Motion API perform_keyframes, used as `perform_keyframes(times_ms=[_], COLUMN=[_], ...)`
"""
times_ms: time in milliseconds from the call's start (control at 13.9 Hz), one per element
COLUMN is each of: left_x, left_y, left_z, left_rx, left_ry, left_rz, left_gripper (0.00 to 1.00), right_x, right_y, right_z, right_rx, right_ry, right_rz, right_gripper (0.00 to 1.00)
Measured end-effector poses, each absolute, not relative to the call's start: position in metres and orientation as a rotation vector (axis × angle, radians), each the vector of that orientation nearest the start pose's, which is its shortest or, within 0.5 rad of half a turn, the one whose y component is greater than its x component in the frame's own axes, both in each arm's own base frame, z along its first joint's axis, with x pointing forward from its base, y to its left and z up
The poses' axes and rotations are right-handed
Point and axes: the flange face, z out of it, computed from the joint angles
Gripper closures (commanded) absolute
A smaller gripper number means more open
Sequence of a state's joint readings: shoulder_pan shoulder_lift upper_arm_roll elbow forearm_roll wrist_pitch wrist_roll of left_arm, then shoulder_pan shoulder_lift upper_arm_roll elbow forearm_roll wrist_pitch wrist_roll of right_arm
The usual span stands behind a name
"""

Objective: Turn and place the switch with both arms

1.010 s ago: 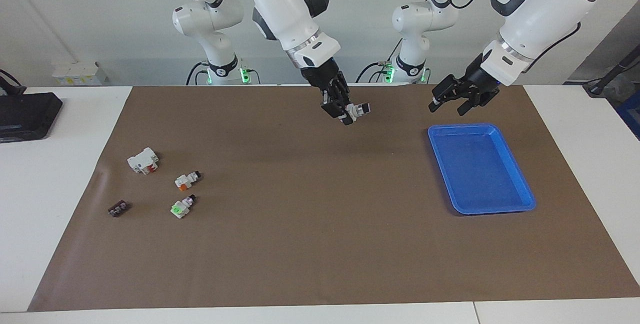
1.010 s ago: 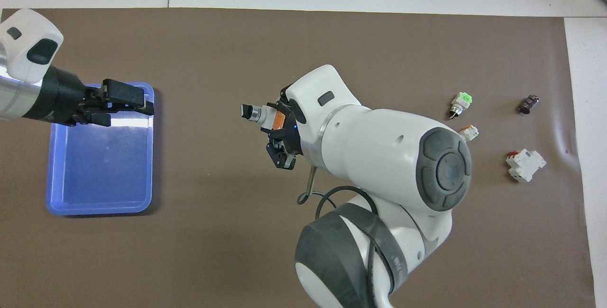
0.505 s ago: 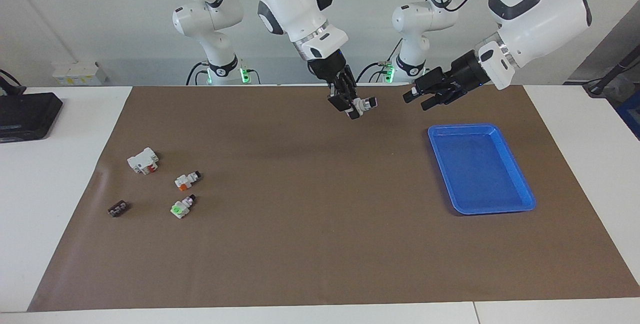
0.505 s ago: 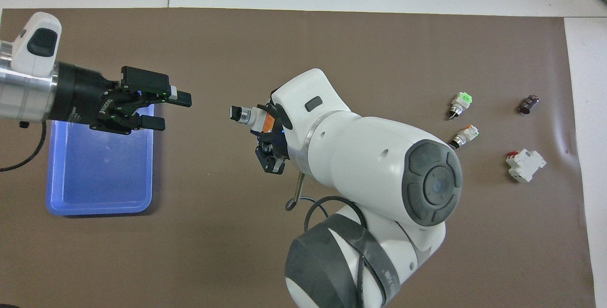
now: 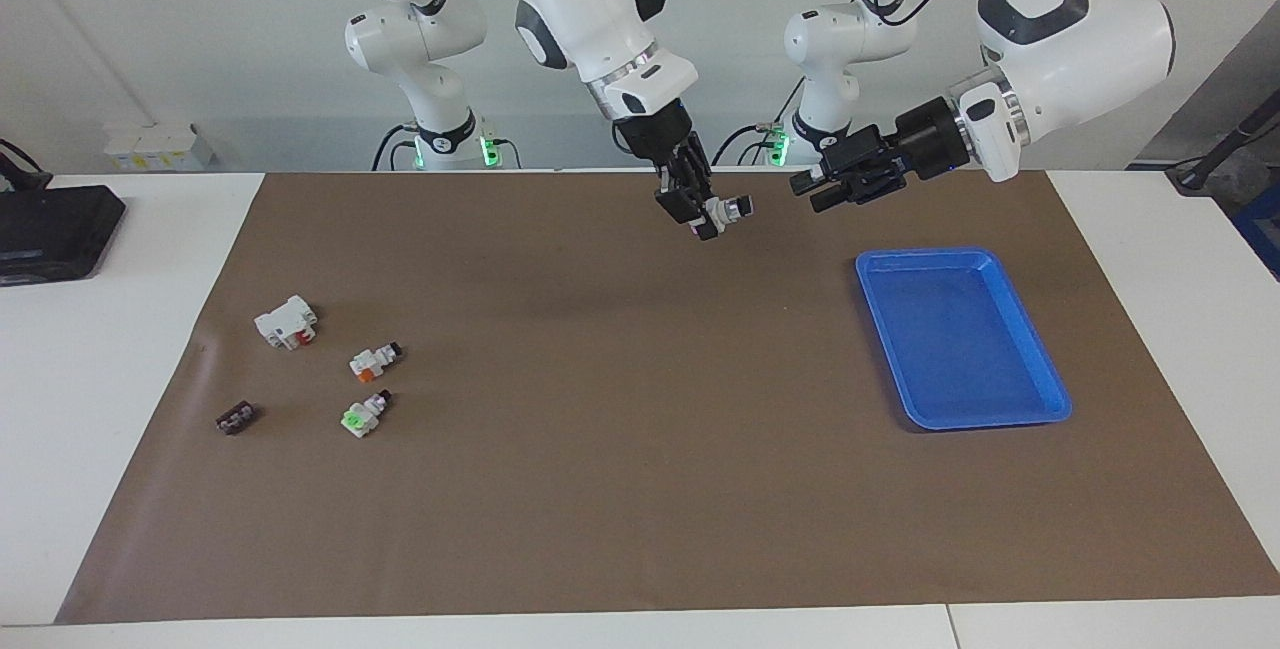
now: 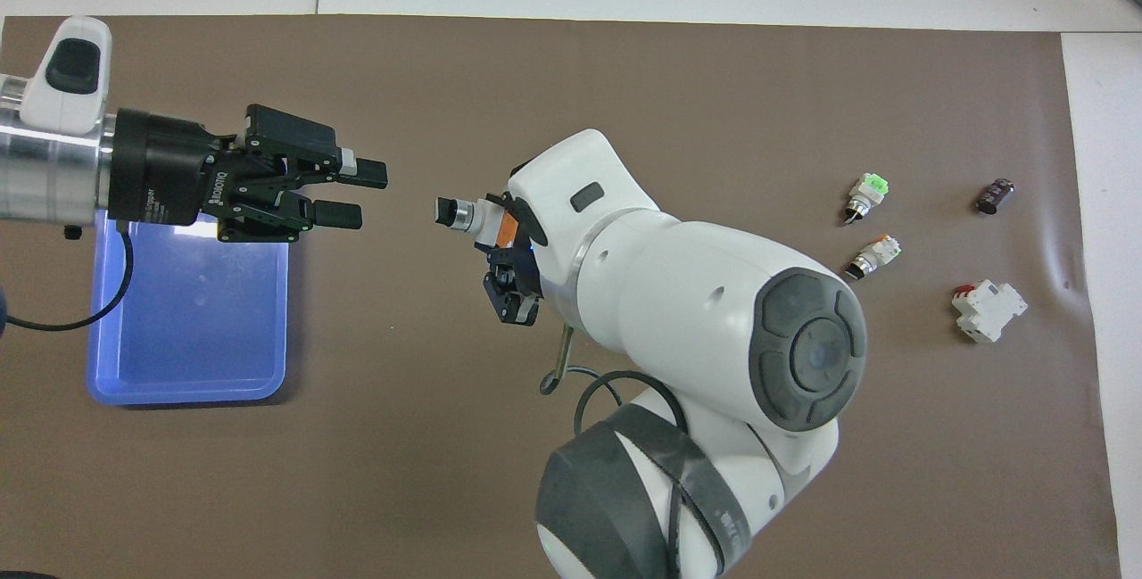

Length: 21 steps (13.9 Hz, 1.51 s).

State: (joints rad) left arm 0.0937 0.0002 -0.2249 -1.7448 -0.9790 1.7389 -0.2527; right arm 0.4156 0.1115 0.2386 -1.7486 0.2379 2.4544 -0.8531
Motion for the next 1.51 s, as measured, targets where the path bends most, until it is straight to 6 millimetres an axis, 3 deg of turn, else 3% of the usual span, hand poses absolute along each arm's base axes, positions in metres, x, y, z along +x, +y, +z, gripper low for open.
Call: perform_keyframes(times_ms=[144, 505, 1154, 1443, 1515], left_x=[0.552, 0.546, 0.544, 0.543, 0.543], left_y=[-0.165, -0.197, -0.196, -0.196, -0.195], left_z=[0.597, 0.594, 0.581, 0.582, 0.582], left_rx=[2.161, 2.160, 2.164, 2.164, 2.164], left_ry=[0.334, 0.381, 0.400, 0.400, 0.400], left_rz=[-0.226, -0.266, -0.294, -0.293, -0.293], left_gripper=[0.54, 0.59, 0.76, 0.91, 1.00], right_x=[0.512, 0.511, 0.511, 0.511, 0.511], right_y=[0.385, 0.388, 0.388, 0.388, 0.388], right_z=[0.571, 0.572, 0.572, 0.571, 0.571], right_rx=[-2.206, -2.203, -2.204, -2.208, -2.208], right_ry=[-1.782, -1.777, -1.776, -1.771, -1.771], right_rz=[-0.909, -0.922, -0.921, -0.919, -0.919], right_gripper=[1.00, 1.00, 1.00, 1.00, 1.00])
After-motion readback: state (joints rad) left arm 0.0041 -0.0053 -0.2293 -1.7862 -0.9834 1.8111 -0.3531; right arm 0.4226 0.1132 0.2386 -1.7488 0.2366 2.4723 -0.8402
